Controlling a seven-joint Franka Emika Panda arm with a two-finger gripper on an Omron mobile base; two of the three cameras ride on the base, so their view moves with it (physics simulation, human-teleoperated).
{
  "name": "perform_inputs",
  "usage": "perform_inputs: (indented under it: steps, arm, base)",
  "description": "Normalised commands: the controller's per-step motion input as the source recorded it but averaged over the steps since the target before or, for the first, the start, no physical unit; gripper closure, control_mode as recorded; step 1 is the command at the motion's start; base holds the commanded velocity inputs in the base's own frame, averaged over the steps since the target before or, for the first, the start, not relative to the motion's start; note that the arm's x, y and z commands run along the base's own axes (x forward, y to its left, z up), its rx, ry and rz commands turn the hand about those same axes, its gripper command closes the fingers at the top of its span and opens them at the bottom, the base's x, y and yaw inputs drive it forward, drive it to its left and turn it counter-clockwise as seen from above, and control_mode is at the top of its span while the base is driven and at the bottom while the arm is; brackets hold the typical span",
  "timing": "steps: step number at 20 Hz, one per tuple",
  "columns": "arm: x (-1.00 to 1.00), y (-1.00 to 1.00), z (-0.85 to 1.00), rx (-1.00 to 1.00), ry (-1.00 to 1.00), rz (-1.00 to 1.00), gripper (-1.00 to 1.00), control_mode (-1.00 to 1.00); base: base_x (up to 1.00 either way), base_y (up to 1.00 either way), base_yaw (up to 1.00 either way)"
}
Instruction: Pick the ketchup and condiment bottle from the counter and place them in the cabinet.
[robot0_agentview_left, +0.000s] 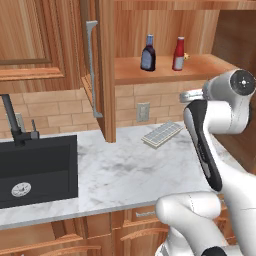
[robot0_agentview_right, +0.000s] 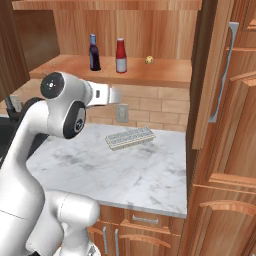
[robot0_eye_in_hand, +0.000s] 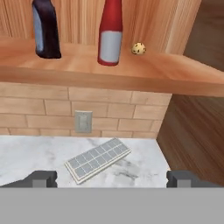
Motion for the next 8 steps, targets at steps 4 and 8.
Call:
perform_inputs:
  steps: [4, 8]
  arm:
    - [-0.06, 0.01, -0.7, 0.01, 0.16, 0.0, -1.0, -1.0]
    - [0.0, 0.0, -0.78, 0.02, 0.19, 0.0, -1.0, -1.0]
  base:
    - [0.0, 0.0, 0.0]
    - [0.0, 0.0, 0.0]
